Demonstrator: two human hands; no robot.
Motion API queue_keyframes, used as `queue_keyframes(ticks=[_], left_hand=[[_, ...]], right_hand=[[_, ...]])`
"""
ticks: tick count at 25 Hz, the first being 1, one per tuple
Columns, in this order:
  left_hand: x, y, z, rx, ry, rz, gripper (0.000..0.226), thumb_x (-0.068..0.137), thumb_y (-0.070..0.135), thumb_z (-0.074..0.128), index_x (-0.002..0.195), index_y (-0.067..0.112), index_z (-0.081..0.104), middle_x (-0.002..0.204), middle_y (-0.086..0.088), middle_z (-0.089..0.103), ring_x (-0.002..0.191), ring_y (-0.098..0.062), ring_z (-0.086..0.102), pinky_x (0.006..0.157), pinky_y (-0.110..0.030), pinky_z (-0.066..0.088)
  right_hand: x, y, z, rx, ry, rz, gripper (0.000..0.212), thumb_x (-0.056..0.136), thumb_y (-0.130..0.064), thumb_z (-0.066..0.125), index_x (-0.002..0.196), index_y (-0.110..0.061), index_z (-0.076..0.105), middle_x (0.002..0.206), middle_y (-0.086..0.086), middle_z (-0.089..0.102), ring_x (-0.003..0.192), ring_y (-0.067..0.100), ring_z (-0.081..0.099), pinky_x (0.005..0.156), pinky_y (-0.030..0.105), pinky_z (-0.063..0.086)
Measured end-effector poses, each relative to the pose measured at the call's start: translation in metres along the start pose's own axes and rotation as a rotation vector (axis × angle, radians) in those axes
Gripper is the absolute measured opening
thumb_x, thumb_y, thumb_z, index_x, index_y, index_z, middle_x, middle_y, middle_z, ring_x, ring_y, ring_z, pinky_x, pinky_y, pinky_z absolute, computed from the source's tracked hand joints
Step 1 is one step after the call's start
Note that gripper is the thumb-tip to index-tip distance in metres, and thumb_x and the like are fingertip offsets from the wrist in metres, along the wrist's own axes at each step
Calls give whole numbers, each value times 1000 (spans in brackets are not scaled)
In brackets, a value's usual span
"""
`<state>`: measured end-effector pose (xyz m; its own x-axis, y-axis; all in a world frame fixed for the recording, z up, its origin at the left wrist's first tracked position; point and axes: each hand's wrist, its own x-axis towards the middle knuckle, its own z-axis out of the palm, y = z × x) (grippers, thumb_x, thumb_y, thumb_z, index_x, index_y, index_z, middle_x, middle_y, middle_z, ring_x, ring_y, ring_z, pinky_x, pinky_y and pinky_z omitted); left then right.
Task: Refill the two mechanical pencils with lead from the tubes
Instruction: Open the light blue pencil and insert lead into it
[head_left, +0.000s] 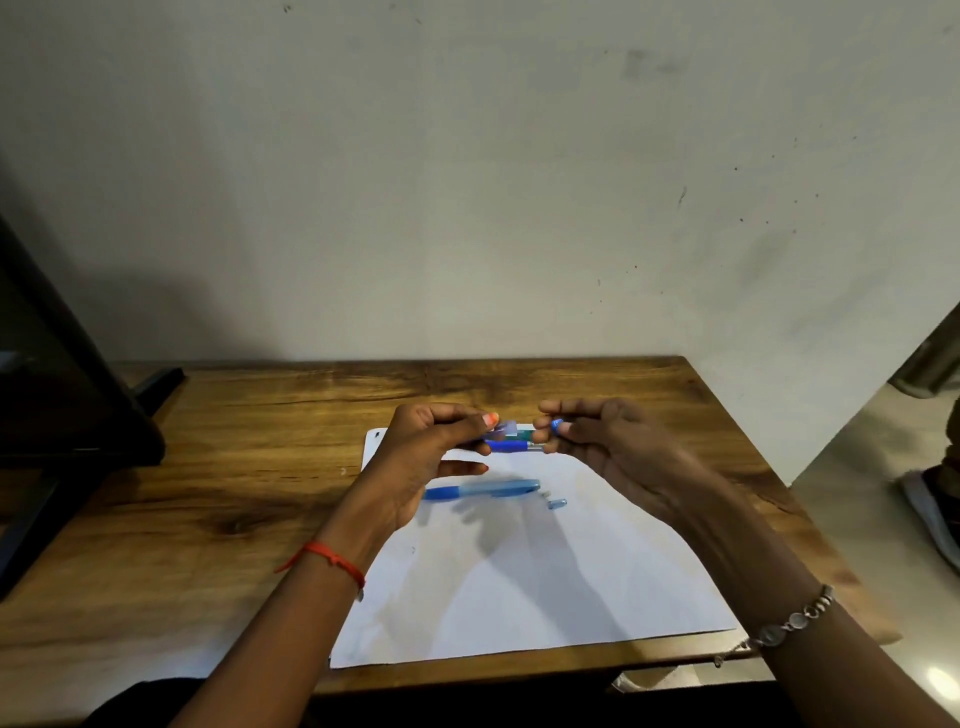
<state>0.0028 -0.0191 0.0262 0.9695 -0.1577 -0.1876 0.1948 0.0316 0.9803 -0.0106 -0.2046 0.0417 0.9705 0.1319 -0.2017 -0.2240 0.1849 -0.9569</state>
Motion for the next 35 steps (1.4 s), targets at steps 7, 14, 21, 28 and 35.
queue_keyframes(ticks=[7,14,21,28,35], left_hand=[[1,-2,-2,-3,37,26,20,81,14,65,97,1,70,101,-18,70,60,-5,66,53,-20,54],[1,-2,0,-16,42,27,21,80,12,67,97,-1,70,100,-23,69,57,-5,64,52,-20,54],[-3,0,2,-26,34,36,13,80,12,66,90,4,71,89,-12,70,58,-6,65,51,-20,53],[-5,4,3,2,52,52,6,80,10,66,83,9,71,76,-5,68,56,-5,65,51,-20,55],[-6,5,4,25,46,42,5,80,10,66,79,11,71,73,-3,67,56,-5,64,50,-19,54]], right_hand=[[-1,0,5,-13,37,-52,16,83,9,55,86,0,68,80,12,71,72,19,72,67,20,58],[0,3,13,22,142,-106,8,79,5,63,81,2,69,72,10,69,55,16,65,49,20,51],[-1,6,17,-125,161,-84,4,76,-1,69,79,-2,71,71,12,69,48,18,62,42,21,45],[0,7,18,-224,164,-112,8,76,-3,69,84,-3,72,74,13,71,49,18,64,41,21,46],[2,7,14,-238,136,-95,4,76,-6,70,80,-6,72,73,11,71,47,18,63,39,20,41]])
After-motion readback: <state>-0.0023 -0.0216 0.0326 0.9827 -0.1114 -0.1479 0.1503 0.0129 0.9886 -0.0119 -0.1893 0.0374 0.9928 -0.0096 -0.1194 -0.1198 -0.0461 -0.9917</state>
